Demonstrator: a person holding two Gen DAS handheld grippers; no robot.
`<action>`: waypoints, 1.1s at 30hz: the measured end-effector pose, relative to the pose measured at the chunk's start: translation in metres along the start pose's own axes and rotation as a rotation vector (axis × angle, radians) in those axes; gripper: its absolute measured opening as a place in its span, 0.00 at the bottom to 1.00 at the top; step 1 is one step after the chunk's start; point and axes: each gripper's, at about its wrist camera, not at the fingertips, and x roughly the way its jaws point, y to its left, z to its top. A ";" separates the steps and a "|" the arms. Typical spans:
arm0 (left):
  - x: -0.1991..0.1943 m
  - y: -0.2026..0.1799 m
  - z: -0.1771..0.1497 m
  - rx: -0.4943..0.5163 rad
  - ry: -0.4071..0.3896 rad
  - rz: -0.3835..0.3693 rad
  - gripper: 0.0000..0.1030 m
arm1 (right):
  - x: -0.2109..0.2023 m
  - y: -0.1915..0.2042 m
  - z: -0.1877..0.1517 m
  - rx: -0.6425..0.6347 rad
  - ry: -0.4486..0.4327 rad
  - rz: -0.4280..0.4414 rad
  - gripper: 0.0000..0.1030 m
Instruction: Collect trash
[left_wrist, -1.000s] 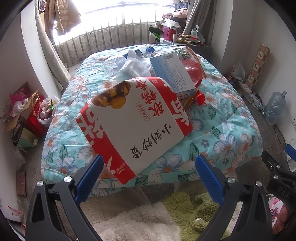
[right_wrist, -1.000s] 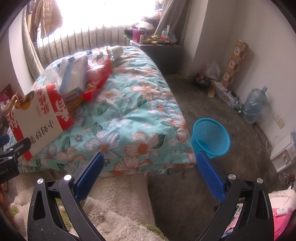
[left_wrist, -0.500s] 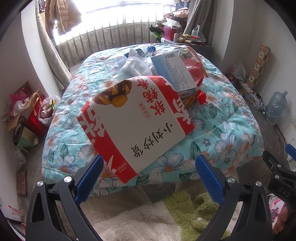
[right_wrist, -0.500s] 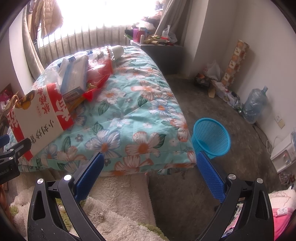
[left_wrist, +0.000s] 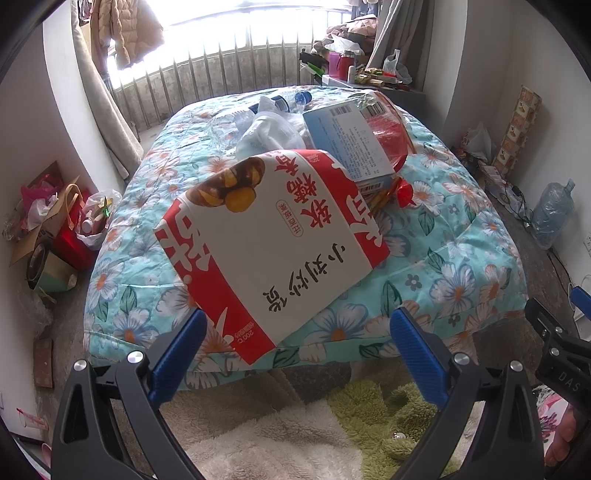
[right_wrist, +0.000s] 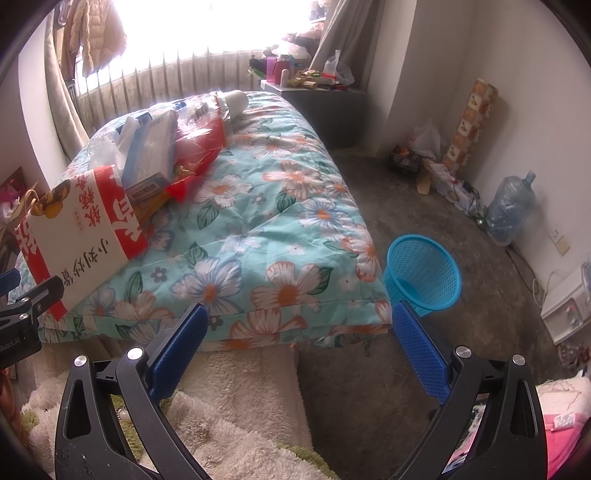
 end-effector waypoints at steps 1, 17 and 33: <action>0.000 0.000 0.000 0.000 0.000 0.000 0.95 | 0.000 0.000 0.000 0.000 0.000 0.000 0.92; 0.000 0.000 0.000 0.002 0.000 0.000 0.95 | 0.000 0.005 0.000 0.001 0.003 0.000 0.92; 0.000 -0.001 0.000 0.002 0.001 0.001 0.95 | -0.001 0.010 -0.003 0.007 0.006 0.005 0.92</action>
